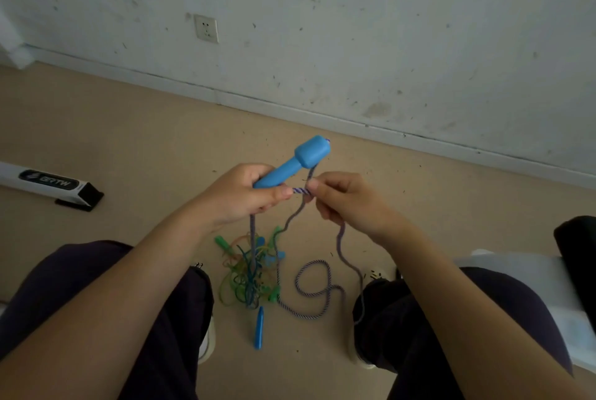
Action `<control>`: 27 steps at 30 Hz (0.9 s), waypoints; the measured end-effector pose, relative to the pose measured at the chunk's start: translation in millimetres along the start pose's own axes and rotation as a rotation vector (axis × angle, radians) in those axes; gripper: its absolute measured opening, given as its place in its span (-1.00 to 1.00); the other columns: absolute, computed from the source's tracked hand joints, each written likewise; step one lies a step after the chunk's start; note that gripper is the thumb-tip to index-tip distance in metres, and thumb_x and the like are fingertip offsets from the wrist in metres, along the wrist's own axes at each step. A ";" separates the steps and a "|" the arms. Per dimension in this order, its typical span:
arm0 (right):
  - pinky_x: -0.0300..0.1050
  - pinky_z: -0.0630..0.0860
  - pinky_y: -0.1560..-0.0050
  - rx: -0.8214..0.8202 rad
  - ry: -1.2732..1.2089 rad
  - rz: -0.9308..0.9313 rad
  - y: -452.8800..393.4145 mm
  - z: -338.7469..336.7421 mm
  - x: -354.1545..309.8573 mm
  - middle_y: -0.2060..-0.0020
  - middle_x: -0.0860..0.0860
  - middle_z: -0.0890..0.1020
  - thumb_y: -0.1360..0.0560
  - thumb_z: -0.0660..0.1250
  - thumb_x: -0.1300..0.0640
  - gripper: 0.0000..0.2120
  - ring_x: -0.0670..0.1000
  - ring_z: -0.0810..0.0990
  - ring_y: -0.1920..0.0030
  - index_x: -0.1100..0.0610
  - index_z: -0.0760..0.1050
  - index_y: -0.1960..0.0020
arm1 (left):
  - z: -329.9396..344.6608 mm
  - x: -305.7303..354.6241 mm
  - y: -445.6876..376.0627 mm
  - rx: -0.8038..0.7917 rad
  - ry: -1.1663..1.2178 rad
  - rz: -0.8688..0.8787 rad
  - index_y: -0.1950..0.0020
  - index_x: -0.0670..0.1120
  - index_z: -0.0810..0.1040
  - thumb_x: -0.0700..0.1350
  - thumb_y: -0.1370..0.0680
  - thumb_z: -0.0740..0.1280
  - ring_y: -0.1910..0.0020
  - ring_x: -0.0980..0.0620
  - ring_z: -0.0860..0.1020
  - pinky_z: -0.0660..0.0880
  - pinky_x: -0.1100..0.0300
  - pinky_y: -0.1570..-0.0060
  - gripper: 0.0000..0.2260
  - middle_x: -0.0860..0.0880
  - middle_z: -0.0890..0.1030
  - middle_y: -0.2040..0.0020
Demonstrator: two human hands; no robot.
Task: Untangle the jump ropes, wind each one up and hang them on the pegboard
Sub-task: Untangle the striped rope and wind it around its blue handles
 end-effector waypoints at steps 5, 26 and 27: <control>-0.29 0.24 0.45 -0.126 -0.068 0.051 -1.3 16.6 2.6 0.49 -0.05 0.37 -0.61 0.25 -0.01 -0.70 -0.09 0.28 0.47 0.16 0.55 0.17 | 11.4 -0.3 0.4 -0.070 -0.017 0.020 -0.07 -0.29 0.59 -0.17 -0.57 0.40 0.41 0.12 0.44 0.40 0.29 0.40 -0.81 -0.03 0.53 0.35; -0.20 0.37 0.39 0.087 -0.084 -0.015 -2.1 -4.0 -1.7 0.41 0.06 0.48 -0.66 0.08 -0.09 -0.53 -0.03 0.40 0.42 0.24 0.54 0.10 | -10.3 8.6 0.4 0.083 0.007 0.029 0.06 -0.16 0.56 -0.13 -0.54 0.44 0.48 0.13 0.33 0.29 0.26 0.43 -0.88 0.07 0.42 0.44; -0.20 0.35 0.40 0.025 -0.077 -0.001 -1.9 6.3 -2.1 0.42 0.05 0.47 -0.64 0.11 -0.11 -0.55 -0.03 0.38 0.43 0.23 0.54 0.11 | -3.7 8.9 -0.5 0.061 -0.011 0.033 0.05 -0.19 0.56 -0.14 -0.53 0.44 0.48 0.14 0.34 0.29 0.27 0.44 -0.86 0.07 0.43 0.44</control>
Point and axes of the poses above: each hand's wrist, its own y-axis away from the middle knuckle, its own z-axis out of the palm, x = y × z, the point moved 6 cm from there along -y, towards the middle knuckle
